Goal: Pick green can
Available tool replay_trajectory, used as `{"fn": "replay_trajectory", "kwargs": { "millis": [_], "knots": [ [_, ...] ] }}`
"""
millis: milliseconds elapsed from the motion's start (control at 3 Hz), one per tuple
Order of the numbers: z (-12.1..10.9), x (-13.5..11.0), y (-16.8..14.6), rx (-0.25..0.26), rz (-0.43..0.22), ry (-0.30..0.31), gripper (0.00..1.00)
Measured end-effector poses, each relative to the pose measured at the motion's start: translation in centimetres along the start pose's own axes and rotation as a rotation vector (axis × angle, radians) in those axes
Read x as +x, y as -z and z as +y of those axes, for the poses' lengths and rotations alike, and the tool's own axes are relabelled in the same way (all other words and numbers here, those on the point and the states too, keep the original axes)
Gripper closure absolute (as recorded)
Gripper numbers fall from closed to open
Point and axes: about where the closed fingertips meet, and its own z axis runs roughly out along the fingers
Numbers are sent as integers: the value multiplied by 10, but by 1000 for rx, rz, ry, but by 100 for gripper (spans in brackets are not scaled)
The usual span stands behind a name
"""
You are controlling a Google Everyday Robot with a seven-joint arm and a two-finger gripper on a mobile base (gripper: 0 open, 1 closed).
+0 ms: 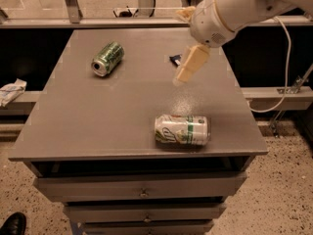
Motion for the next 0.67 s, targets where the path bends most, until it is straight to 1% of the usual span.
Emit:
{"fn": "replay_trajectory", "kwargs": {
  "millis": [333, 667],
  "knots": [
    [-20, -28, -32, 26, -69, 136, 0],
    [-40, -62, -67, 58, -99, 299, 0]
  ]
}}
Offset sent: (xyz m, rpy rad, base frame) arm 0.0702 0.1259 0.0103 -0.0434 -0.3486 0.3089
